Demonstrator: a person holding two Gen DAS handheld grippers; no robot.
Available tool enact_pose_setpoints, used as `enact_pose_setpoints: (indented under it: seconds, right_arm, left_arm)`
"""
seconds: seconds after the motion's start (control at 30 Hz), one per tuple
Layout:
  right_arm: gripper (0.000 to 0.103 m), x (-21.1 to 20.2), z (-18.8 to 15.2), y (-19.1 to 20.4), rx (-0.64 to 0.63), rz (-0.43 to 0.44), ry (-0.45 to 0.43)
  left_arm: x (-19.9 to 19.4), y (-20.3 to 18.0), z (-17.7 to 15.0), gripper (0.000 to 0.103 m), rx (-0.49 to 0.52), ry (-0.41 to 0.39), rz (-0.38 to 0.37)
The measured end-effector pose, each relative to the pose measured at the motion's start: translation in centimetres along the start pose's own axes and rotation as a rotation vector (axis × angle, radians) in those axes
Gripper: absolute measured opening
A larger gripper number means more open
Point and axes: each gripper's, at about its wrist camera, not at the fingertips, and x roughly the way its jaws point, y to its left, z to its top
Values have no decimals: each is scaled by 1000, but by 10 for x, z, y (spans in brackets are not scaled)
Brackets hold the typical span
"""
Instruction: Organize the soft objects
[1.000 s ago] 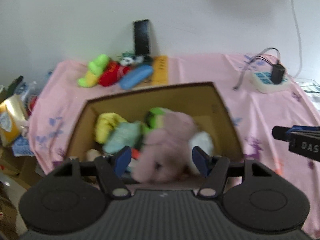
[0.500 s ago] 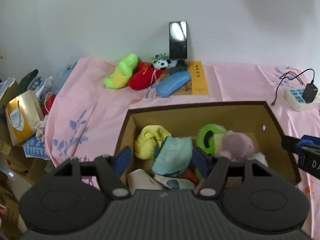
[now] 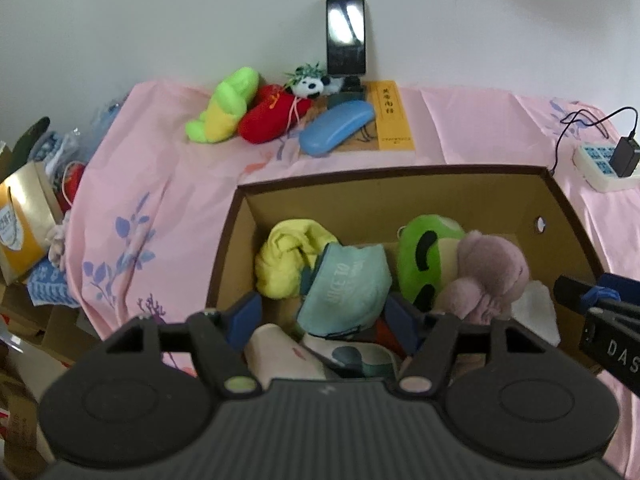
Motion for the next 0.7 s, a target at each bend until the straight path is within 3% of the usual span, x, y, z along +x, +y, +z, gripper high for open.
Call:
enact_pose_setpoints:
  seconds: [0.4,0.7]
  right_arm:
    - [23,28,14,-4,-27,21,28]
    - [23,42,10,0,-44,54,62]
  left_arm:
    - [28,-2,4,68,-37,56,-26]
    - [39,-1,-3,68,-49,79,12]
